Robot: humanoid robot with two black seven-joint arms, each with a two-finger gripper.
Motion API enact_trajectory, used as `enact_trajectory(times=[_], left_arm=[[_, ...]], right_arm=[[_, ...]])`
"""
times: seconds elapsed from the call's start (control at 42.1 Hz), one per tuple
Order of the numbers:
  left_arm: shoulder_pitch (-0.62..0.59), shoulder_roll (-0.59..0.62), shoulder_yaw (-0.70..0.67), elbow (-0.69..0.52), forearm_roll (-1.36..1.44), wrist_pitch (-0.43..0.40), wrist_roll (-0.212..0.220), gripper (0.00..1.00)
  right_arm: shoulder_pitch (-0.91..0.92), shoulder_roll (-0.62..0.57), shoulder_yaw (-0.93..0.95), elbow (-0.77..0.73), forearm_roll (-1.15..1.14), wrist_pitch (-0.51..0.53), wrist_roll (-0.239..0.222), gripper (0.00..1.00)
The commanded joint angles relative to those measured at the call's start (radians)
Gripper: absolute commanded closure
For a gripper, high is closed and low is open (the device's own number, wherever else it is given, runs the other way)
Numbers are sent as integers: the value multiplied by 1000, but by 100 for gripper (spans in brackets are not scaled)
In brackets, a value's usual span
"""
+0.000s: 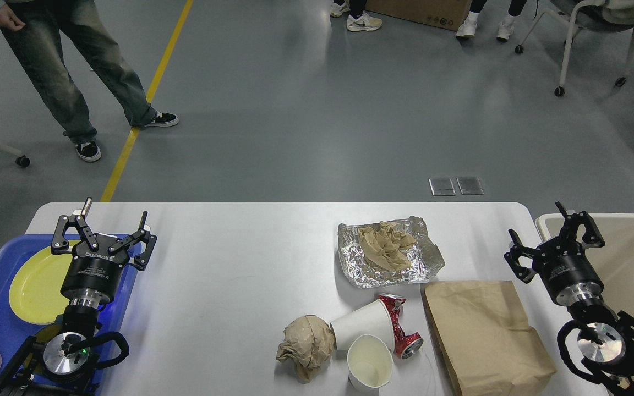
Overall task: Tidy desktop
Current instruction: 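Raise the right gripper up above the brown paper bag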
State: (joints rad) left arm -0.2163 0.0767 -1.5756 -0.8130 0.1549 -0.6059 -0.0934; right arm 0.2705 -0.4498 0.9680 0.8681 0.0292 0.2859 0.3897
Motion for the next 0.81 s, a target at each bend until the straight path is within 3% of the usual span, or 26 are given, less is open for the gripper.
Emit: enact_trajectory(times=[0.0,0.475,0.618,0.784], left_arm=[[0,0,0,0,0,0,0,4],[0,0,-1,0,0,0,0,4],[0,0,0,0,0,0,0,4],[0,0,0,0,0,0,0,4]], right_arm=[[6,3,43,5,17,4,-43,0],[70,-56,-8,5,15,55,-23,0],[212,-165,-271,2,17,55,-23,0],[518,-302,-788,-27,17,56,-23,0]])
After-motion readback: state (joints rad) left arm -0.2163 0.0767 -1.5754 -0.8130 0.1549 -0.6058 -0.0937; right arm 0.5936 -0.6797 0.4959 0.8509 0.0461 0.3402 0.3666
